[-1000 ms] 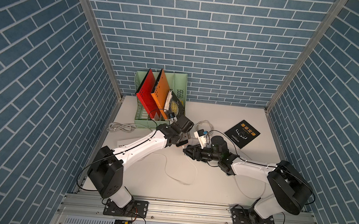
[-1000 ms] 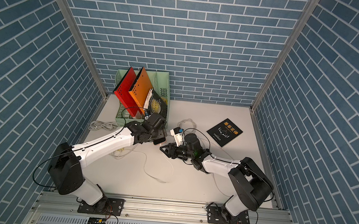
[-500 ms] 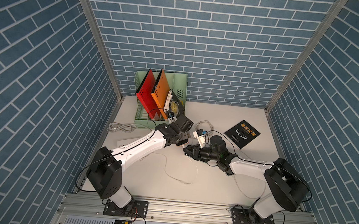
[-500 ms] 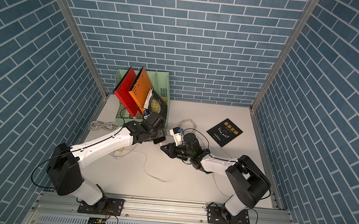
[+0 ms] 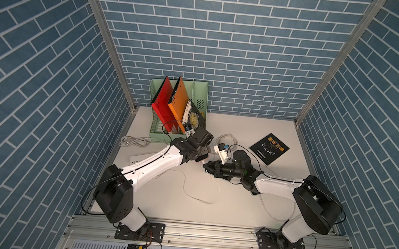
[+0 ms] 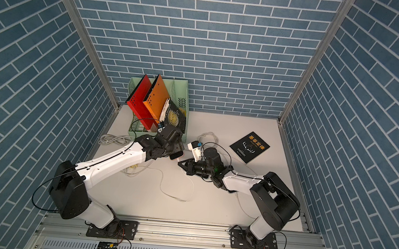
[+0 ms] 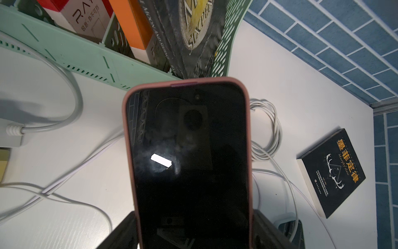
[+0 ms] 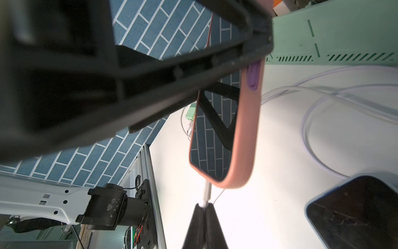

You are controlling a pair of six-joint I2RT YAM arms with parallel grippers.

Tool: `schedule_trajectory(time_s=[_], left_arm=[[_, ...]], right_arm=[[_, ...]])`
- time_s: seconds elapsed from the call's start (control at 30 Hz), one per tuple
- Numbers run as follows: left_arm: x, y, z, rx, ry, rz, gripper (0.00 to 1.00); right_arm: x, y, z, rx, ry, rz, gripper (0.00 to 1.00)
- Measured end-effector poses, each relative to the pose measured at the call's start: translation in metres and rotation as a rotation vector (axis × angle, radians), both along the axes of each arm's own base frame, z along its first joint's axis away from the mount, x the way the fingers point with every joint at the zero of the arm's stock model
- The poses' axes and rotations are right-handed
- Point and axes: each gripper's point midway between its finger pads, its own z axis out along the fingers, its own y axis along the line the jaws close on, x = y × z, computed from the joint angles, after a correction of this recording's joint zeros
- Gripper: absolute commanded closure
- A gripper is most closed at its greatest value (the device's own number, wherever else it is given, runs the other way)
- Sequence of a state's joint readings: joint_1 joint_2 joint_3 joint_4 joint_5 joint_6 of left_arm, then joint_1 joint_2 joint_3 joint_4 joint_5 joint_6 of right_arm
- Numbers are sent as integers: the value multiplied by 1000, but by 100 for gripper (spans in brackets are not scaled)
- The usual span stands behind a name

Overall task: Unplug the charging cable from the phone
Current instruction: Remove the charging cable from the phone.

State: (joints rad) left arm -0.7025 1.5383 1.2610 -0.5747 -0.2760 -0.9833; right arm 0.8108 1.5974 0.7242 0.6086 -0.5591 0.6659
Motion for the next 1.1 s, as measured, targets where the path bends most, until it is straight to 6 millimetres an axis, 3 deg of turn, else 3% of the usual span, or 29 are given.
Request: schedule_trajectory(time_s=[0.5,0.73,0.93,1.1], left_arm=[[2,5,1,-16,0,34,64],[12,24,8,1,-33,98,64],[14,32,14,5,-50,120,64],[12,37,25,-7,-74,128,64]], right_arm=[[0,0,2,11,-11,-1,100],[-11,-8,-16,-23,28,13,100],[-12,-9,-16,-29,30,15,100],[4,-7,-4,-56,8,5,100]])
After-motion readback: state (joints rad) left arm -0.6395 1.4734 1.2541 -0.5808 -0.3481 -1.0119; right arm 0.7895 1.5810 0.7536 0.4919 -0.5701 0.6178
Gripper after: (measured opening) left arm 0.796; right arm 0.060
